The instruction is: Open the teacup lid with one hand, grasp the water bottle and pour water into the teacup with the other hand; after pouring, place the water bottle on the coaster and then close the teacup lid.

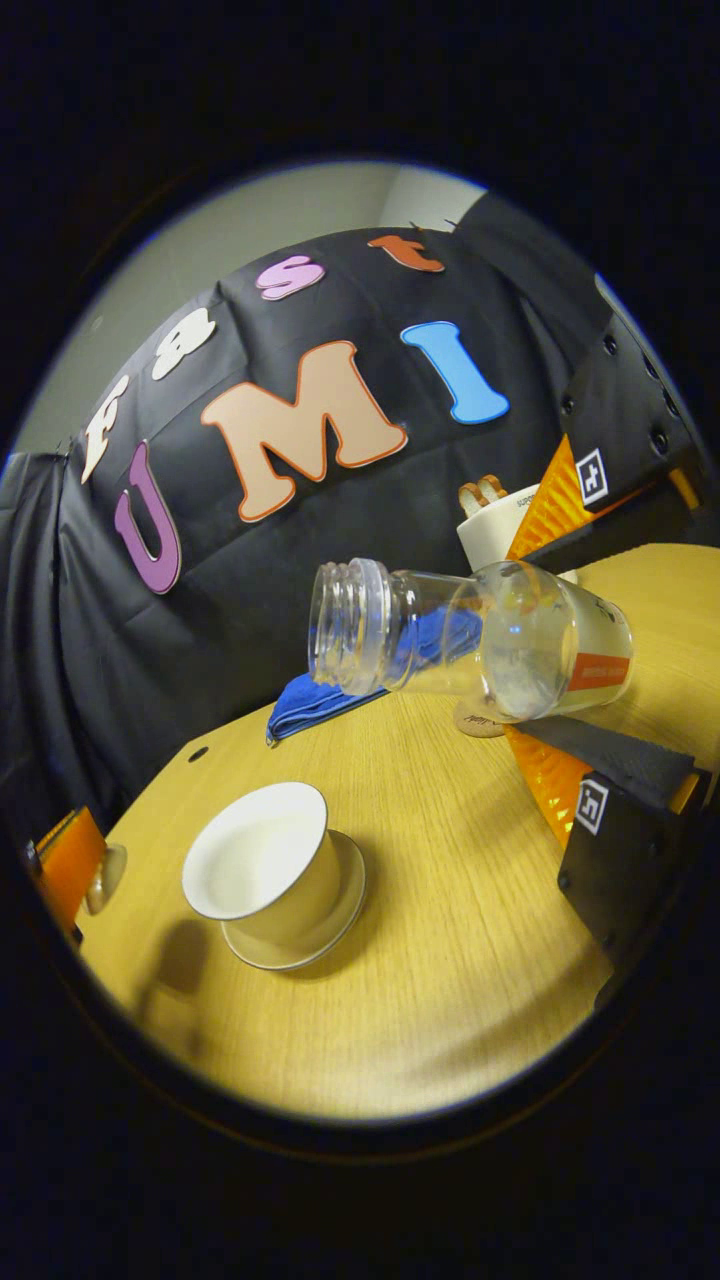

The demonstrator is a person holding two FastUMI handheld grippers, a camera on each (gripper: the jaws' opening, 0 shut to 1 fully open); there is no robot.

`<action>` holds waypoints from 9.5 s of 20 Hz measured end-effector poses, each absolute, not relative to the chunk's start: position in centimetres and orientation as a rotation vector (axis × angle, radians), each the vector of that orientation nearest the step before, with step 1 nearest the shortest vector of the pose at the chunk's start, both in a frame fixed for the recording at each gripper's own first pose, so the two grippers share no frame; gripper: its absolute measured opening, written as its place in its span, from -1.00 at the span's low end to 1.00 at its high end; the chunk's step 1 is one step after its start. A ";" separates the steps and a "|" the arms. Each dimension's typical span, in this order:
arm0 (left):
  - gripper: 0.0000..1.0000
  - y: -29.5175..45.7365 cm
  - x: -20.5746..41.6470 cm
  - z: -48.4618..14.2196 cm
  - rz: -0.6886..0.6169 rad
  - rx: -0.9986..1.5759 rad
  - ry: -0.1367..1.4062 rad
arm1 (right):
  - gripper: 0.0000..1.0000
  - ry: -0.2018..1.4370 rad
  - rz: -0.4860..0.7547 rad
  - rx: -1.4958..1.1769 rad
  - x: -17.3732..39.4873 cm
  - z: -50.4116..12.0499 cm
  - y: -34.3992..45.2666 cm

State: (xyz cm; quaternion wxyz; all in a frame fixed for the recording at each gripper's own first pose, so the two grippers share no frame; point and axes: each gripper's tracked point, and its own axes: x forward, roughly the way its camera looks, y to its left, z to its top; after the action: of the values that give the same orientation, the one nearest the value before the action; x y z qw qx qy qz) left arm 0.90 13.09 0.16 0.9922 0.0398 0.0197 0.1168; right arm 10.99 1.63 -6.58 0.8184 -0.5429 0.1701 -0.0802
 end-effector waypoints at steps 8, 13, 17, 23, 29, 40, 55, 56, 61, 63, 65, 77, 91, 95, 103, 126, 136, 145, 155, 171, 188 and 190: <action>-0.51 14.1 0.5 0.2 0.252 0.079 0.038 | 0.62 0.357 -0.115 -1.329 11.8 -7.1 3.4; -0.50 14.4 0.4 0.2 0.258 0.080 0.035 | 0.65 0.355 -0.083 -1.401 12.6 -7.2 4.6; -0.51 14.5 0.5 0.2 0.258 0.081 0.035 | 0.62 0.364 -0.069 -1.464 12.7 -7.6 4.8; -0.50 14.7 0.4 0.2 0.263 0.080 0.035 | 0.64 0.337 -0.059 -1.581 12.8 -7.3 5.3; -0.51 14.8 0.4 0.3 0.265 0.079 0.032 | 0.67 0.330 -0.047 -1.669 13.2 -6.9 5.6; -0.51 14.9 0.4 0.3 0.269 0.079 0.029 | 0.66 0.265 -0.042 -1.797 14.5 -4.3 6.5; -0.50 15.1 0.5 0.4 0.271 0.079 0.027 | 0.59 0.165 -0.045 -1.948 15.2 -2.3 7.6; -0.51 15.1 0.5 0.4 0.272 0.079 0.027 | 0.66 0.158 -0.047 -1.961 15.4 -2.0 7.8; -0.51 15.1 0.4 0.4 0.271 0.079 0.026 | 0.63 0.132 -0.059 -1.983 15.5 -0.9 7.8; -0.50 15.1 0.5 0.4 0.272 0.079 0.026 | 0.66 0.115 -0.060 -2.006 15.5 -0.6 8.0; -0.50 15.1 0.5 0.4 0.272 0.079 0.025 | 0.63 0.102 -0.062 -2.022 15.8 -0.1 8.0; -0.50 15.1 0.5 0.4 0.267 0.079 0.023 | 0.66 0.055 -0.049 -2.106 16.2 -0.4 8.3; -0.50 15.1 0.5 0.4 0.263 0.080 0.024 | 0.63 0.157 0.008 -1.939 15.3 -3.5 6.9; -0.51 15.0 0.5 0.4 0.263 0.080 0.023 | 0.63 0.175 -0.008 -1.889 14.4 -3.7 6.4; -0.50 15.1 0.5 0.4 0.263 0.080 0.023 | 0.70 0.311 -0.061 -1.525 13.0 -4.5 2.5; -0.50 15.1 0.2 0.5 0.262 0.080 0.024 | 0.69 0.310 -0.195 0.006 15.6 -4.0 -3.4; -0.51 14.9 0.1 0.6 0.258 0.079 0.025 | 0.63 0.264 -0.242 0.093 17.9 -4.4 -4.9; -0.51 14.9 0.2 0.6 0.259 0.078 0.025 | 0.61 0.247 -0.256 0.011 20.0 -4.7 -4.5; -0.50 14.9 0.2 0.6 0.259 0.078 0.024 | 0.75 0.273 -0.249 0.009 19.6 -5.6 -4.3; -0.50 14.4 1.2 0.4 0.256 0.077 0.024 | 0.80 0.177 -0.224 0.009 11.8 -3.1 -5.1; -0.50 5.8 8.5 -0.9 0.043 0.076 0.066 | 0.83 0.112 -0.231 0.016 5.7 -3.1 -6.8; -0.50 5.0 8.7 -1.1 0.020 0.080 0.077 | 0.83 0.115 -0.222 -0.002 5.5 -3.2 -6.5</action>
State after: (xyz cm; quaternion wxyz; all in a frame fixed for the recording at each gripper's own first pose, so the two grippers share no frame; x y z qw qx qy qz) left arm 8.68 4.97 -1.06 0.9984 0.0402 0.0386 0.0099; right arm 5.50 -6.51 -3.15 0.9922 -0.0011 0.0575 -0.1106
